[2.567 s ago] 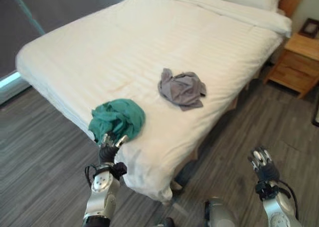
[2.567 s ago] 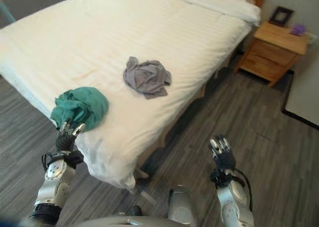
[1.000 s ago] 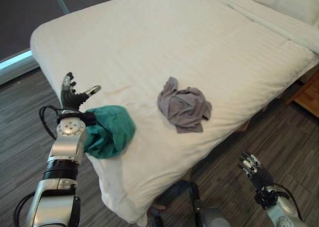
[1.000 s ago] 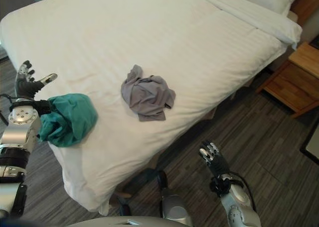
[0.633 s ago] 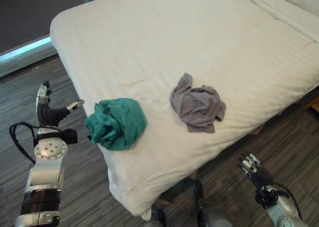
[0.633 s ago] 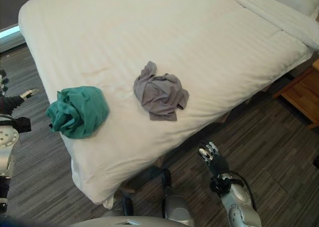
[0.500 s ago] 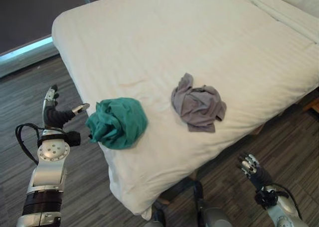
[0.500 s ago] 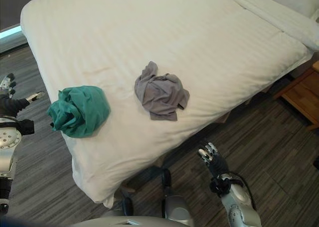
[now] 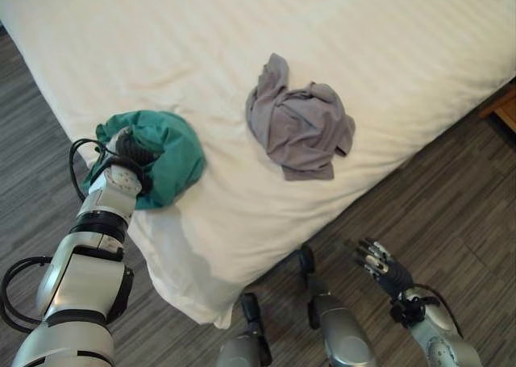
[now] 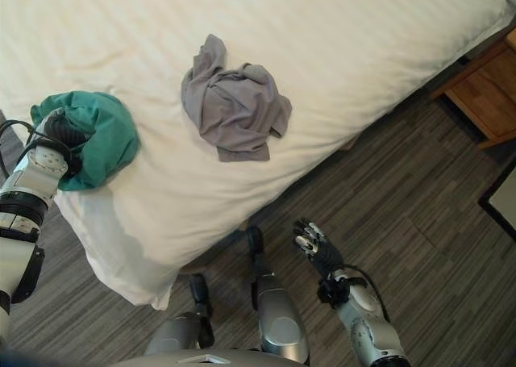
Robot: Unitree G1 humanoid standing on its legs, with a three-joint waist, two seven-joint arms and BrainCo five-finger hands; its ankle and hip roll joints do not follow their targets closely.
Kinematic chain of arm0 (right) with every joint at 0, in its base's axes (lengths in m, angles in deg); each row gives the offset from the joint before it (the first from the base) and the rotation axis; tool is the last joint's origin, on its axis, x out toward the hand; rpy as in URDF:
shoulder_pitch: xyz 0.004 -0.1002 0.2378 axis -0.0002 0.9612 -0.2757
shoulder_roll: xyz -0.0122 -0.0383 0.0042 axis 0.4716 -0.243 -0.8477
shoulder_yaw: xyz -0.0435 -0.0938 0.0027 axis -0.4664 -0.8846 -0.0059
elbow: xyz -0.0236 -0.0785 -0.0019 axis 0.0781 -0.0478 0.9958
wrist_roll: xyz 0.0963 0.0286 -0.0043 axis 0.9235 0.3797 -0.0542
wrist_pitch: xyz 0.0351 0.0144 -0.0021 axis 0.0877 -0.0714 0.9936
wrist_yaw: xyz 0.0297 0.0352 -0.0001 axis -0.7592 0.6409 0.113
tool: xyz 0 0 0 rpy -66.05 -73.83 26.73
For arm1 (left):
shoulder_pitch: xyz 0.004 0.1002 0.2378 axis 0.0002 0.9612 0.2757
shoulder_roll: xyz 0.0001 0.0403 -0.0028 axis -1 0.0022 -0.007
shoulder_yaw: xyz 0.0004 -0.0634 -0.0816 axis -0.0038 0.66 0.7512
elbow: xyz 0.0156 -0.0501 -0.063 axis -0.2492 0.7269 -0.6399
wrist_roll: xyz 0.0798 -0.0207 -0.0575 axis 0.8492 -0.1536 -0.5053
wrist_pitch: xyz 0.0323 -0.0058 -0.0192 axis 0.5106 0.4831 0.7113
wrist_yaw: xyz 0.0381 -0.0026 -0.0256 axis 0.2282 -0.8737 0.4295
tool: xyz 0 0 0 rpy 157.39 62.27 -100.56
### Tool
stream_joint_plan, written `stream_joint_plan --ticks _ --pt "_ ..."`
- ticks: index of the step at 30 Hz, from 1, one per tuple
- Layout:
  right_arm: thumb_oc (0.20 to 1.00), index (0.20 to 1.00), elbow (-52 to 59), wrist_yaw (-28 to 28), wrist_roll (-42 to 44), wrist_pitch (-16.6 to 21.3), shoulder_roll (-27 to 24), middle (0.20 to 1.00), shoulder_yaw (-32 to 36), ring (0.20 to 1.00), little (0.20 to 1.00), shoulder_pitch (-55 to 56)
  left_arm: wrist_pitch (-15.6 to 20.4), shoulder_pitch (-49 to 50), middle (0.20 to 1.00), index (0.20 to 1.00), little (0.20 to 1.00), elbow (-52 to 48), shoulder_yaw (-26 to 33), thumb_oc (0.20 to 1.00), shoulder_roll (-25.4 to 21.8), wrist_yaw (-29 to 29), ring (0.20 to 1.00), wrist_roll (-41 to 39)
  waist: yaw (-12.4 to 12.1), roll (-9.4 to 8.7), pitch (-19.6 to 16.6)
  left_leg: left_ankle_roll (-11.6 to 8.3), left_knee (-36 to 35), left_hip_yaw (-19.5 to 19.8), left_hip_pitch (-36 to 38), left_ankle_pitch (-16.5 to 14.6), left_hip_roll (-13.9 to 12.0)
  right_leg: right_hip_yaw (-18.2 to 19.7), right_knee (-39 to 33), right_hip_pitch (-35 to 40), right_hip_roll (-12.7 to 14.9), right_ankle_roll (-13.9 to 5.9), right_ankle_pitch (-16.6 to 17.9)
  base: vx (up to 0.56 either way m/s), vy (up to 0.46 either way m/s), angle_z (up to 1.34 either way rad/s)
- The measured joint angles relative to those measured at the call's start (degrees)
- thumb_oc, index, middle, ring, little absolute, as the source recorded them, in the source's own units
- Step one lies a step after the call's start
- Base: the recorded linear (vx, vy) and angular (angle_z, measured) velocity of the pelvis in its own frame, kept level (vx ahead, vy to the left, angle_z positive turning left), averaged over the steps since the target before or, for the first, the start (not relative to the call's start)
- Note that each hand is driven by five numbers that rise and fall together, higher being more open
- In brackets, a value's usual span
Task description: Pick up bed clothes into laundry basket.
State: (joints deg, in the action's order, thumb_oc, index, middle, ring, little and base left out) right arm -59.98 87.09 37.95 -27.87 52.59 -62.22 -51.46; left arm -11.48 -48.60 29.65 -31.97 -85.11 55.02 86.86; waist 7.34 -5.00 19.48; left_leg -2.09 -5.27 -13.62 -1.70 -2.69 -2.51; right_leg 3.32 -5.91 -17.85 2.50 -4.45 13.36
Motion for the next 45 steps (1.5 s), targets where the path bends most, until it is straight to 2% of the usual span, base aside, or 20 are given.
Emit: stream_joint_plan --ticks 6,7,8,9,10,11,13,15,19,21,23,25,27,28,29,31,34,36,40,45 --pt "1.0 1.0 0.6 -0.1 -0.6 0.9 -0.6 1.0 0.2 1.0 1.0 -1.1 -0.4 5.2 0.2 0.2 0.2 -7.7 4.6 0.2 -0.2 -0.1 0.2 0.0 -0.7 -0.16 -0.1 0.02 0.0 0.0 0.4 0.0 0.1 0.1 0.1 0.4 -0.2 0.0 0.0 0.01 0.012 -0.03" --pt "1.0 1.0 5.2 -0.5 -3.9 0.2 -3.5 1.0 0.3 1.0 1.0 -2.8 -1.0 16.1 0.2 0.2 0.2 -21.8 12.7 0.2 1.1 -0.1 0.2 -1.5 -1.5 -0.09 0.0 0.24 -0.1 -0.4 1.4 -0.3 0.0 0.3 0.2 1.5 0.0 0.09 0.1 0.01 0.05 -0.2" --pt "1.0 1.0 9.2 -0.6 -5.4 0.2 -6.1 1.0 0.8 1.0 1.0 -3.6 -0.4 22.4 0.2 0.2 0.2 -29.3 15.6 0.2 2.2 -0.1 0.2 -2.9 -1.6 -0.08 0.0 0.36 -0.1 -0.7 2.1 -0.5 0.0 0.5 0.2 2.2 0.0 0.33 0.3 0.01 0.037 -0.15" --pt "1.0 1.0 11.1 -0.7 -6.4 1.7 -8.1 1.0 2.2 1.0 1.0 -4.6 0.8 27.1 0.2 0.2 0.2 -33.6 16.1 0.2 3.6 0.3 0.2 -3.6 -2.1 0.17 -0.4 0.25 -0.1 -0.5 2.6 -0.6 -0.2 0.2 0.2 2.8 -0.1 0.68 0.6 0.02 0.066 -0.08" --pt "1.0 1.0 14.3 -1.3 -12.2 1.9 -12.2 1.0 4.1 1.0 1.0 -9.0 1.6 36.4 0.2 0.2 0.2 -42.8 17.6 0.2 5.5 1.3 0.2 -7.2 -2.1 -0.19 -0.8 -0.08 -0.1 -0.8 3.9 -1.3 -0.5 0.4 0.1 3.5 -0.5 0.47 0.4 0.04 0.046 0.04" --pt "1.0 1.0 14.0 -1.6 -14.2 3.3 -13.3 1.0 6.1 1.0 1.0 -11.3 3.0 39.5 0.2 0.2 0.2 -43.9 17.4 0.2 7.4 1.9 0.2 -8.5 -2.9 0.06 -1.2 -0.16 0.0 -0.5 4.0 -1.3 -0.5 0.4 0.1 3.7 -0.5 0.49 0.4 0.02 0.042 0.08" --pt "1.0 1.0 12.9 -3.4 -19.1 3.3 -15.6 1.0 7.6 1.0 1.0 -17.3 4.1 42.2 0.2 0.2 0.2 -43.2 18.1 0.2 9.6 3.0 0.2 -11.6 -4.6 0.15 -1.4 -0.06 0.0 0.0 4.5 -1.2 -0.3 0.1 0.2 4.3 -0.6 0.51 0.4 -0.01 0.015 0.11" --pt "1.0 1.0 11.2 -4.9 -26.2 3.4 -18.8 1.0 4.5 1.0 1.0 -31.9 5.2 44.9 0.2 0.2 0.2 -42.2 19.0 0.2 11.0 4.8 0.2 -16.7 -7.8 0.48 -1.9 0.14 -0.1 0.5 4.1 -0.9 -0.3 -0.5 0.1 4.3 -0.1 0.17 -0.3 0.01 0.024 0.08" --pt "1.0 1.0 11.2 -6.0 -32.2 3.6 -21.4 1.0 -1.1 1.0 1.0 -42.5 5.5 51.1 0.2 0.2 0.2 -42.6 21.6 0.2 11.7 5.2 0.2 -16.9 -8.2 0.89 -2.5 0.15 0.0 0.9 4.1 -0.7 -0.4 -1.2 0.1 4.8 0.0 0.47 -0.5 0.0 0.008 0.11" --pt "1.0 1.0 10.0 -6.5 -35.2 3.5 -21.6 1.0 -3.7 1.0 1.0 -43.9 5.2 54.3 0.2 0.2 0.2 -41.9 22.3 0.2 12.0 5.5 0.2 -17.7 -10.2 0.69 -3.1 0.16 0.0 1.9 4.3 -0.6 -0.6 -1.9 0.1 5.2 -0.2 0.79 -0.4 -0.01 0.015 0.15" --pt "1.0 1.0 6.8 -6.3 -37.6 3.2 -23.1 1.0 -8.9 1.0 1.0 -47.3 5.3 55.4 0.2 0.2 0.2 -40.1 23.1 0.2 13.2 5.9 0.2 -19.2 -10.1 0.7 -3.3 0.17 0.0 2.0 4.3 -0.5 -0.6 -1.9 0.1 5.1 -0.3 1.17 -0.1 -0.02 -0.001 0.04" --pt "1.0 1.0 3.7 -6.4 -42.4 3.0 -23.6 1.0 -10.8 1.0 1.0 -48.7 5.0 56.9 0.2 0.2 0.2 -39.4 23.1 0.2 13.3 6.4 0.2 -20.6 -11.6 0.72 -3.3 0.23 0.0 2.4 3.9 -0.5 -0.5 -2.4 0.1 5.0 0.0 1.21 0.0 -0.04 0.003 0.12" --pt "1.0 1.0 -2.7 -5.5 -51.1 2.1 -28.5 1.0 -19.0 1.0 1.0 -55.4 4.9 57.7 0.2 0.2 0.2 -38.4 22.8 0.2 13.5 7.0 0.2 -22.9 -12.1 0.88 -3.2 0.35 0.0 3.2 3.5 -0.3 -0.2 -2.9 0.1 4.8 0.3 1.14 -0.1 -0.03 0.006 0.17" --pt "1.0 1.0 -4.3 -5.5 -53.9 1.7 -28.8 1.0 -19.1 1.0 1.0 -56.0 5.0 58.6 0.2 0.2 0.2 -38.4 22.7 0.2 13.5 7.0 0.2 -23.7 -12.8 0.86 -3.2 0.31 0.0 3.4 3.1 -0.2 -0.2 -3.3 0.1 4.8 0.6 1.1 -0.1 -0.06 0.017 0.19" --pt "1.0 1.0 -8.5 -5.6 -60.3 1.7 -29.0 1.0 -22.5 1.0 1.0 -60.2 5.0 60.0 0.2 0.2 0.2 -38.4 22.5 0.2 13.5 7.1 0.2 -25.6 -13.5 0.75 -3.3 0.38 0.0 3.5 2.2 -0.1 -0.2 -3.4 0.1 4.0 0.9 1.07 -0.1 -0.05 0.014 0.05" --pt "1.0 1.0 -18.4 -5.2 -69.5 1.5 -29.0 1.0 -32.7 1.0 1.0 -69.0 5.0 60.3 0.2 0.2 0.2 -38.5 21.4 0.2 13.7 7.5 0.2 -27.2 -13.7 0.88 -3.2 0.33 0.6 3.6 1.1 -0.1 0.3 -3.5 0.1 2.9 1.3 0.93 -0.2 -0.03 0.01 0.06" --pt "1.0 1.0 -22.8 -5.1 -79.7 1.3 -28.6 1.0 -35.7 1.0 1.0 -69.8 5.1 60.2 0.2 0.2 0.2 -39.3 21.2 0.2 13.8 7.6 0.2 -28.1 -15.0 1.35 -2.9 0.4 0.6 4.9 0.2 0.2 0.4 -4.5 0.1 2.7 1.4 0.93 0.2 -0.02 0.004 0.22" --pt "1.0 1.0 -23.4 -5.0 -83.5 1.6 -28.6 1.0 -36.1 1.0 1.0 -69.7 5.2 60.2 0.2 0.2 0.2 -39.7 21.5 0.2 13.8 7.6 0.2 -28.1 -15.5 1.61 -2.4 0.39 0.6 5.0 -0.3 0.2 0.5 -4.7 0.1 2.3 1.4 0.92 0.2 -0.03 -0.003 0.05" --pt "1.0 1.0 -25.6 -5.4 -85.7 1.3 -27.1 1.0 -35.8 1.0 1.0 -69.0 5.7 59.4 0.2 0.2 0.2 -39.9 21.5 0.2 13.9 7.3 0.2 -30.1 -15.4 2.25 -1.5 0.41 0.9 5.3 -2.1 0.2 0.7 -4.9 0.1 0.8 1.9 0.78 0.2 -0.04 -0.004 0.05" --pt "1.0 1.0 -29.8 -8.5 -85.8 -1.2 -22.4 1.0 -30.7 1.0 1.0 -66.1 6.3 56.1 0.2 0.2 0.2 -41.7 19.6 0.2 14.7 6.0 0.2 -34.2 -15.3 3.77 0.7 0.39 1.5 6.5 -5.1 0.6 1.1 -6.0 0.1 -1.3 2.5 0.7 0.6 0.0 0.003 0.13"
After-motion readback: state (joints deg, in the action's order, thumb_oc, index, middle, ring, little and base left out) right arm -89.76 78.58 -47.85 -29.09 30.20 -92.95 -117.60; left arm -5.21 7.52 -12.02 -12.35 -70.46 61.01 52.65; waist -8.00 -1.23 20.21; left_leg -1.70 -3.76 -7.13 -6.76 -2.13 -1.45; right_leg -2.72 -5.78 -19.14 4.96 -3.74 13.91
